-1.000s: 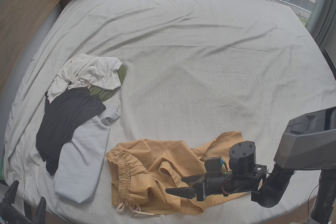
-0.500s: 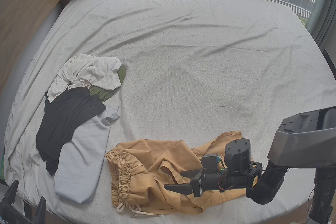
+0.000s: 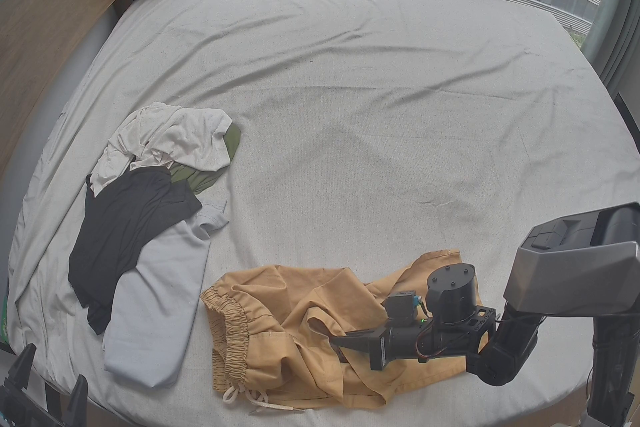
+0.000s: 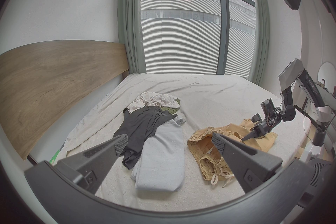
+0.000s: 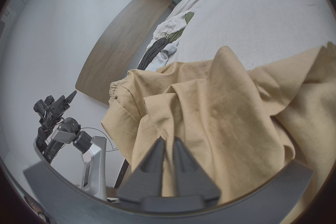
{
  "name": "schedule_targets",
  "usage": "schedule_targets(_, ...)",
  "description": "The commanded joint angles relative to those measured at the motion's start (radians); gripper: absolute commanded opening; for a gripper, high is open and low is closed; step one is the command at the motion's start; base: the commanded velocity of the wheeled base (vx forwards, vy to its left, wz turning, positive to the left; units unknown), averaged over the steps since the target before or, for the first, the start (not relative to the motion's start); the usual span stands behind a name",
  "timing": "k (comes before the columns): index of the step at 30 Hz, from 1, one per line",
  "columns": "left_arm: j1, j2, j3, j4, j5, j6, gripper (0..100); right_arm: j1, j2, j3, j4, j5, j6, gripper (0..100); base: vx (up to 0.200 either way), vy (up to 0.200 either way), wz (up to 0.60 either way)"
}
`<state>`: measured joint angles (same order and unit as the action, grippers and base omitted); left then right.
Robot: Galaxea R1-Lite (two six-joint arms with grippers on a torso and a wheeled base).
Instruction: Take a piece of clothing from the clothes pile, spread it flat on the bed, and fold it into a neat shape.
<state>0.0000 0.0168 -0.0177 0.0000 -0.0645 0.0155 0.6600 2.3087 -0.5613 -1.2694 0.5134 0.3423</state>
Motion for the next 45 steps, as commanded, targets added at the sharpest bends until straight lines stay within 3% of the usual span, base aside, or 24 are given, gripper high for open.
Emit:
schedule_targets(1,0.0,-0.017,0.018,0.0,0.0,0.0,100,-0.013,-0.011,0.009,-0.001,-0.001,0.001,0,0.0,0.0,0.0)
schedule_targets(14,0.0,-0.017,0.018,0.0,0.0,0.0,100,-0.132,-0.196,0.164,-0.007,-0.027,0.001,0,0.0,0.0,0.0)
schedule_targets(25,0.0,-0.017,0.018,0.0,0.0,0.0,100,-0.246,-0.196,0.204,-0.013,-0.046,0.0,0,0.0,0.0,0.0)
schedule_targets(33,0.0,-0.017,0.018,0.0,0.0,0.0,100,-0.272,-0.187,0.201,-0.015,-0.076,-0.003,0,0.0,0.0,0.0)
schedule_targets(34,0.0,-0.017,0.018,0.0,0.0,0.0,100,-0.273,-0.184,0.202,-0.015,-0.076,-0.006,100,0.0,0.0,0.0)
schedule_targets(40,0.0,-0.017,0.018,0.0,0.0,0.0,100,-0.275,-0.166,0.225,-0.036,-0.142,-0.014,100,0.0,0.0,0.0)
schedule_targets(45,0.0,-0.017,0.018,0.0,0.0,0.0,100,-0.247,-0.19,0.314,-0.176,-0.154,-0.008,100,0.0,0.0,0.0)
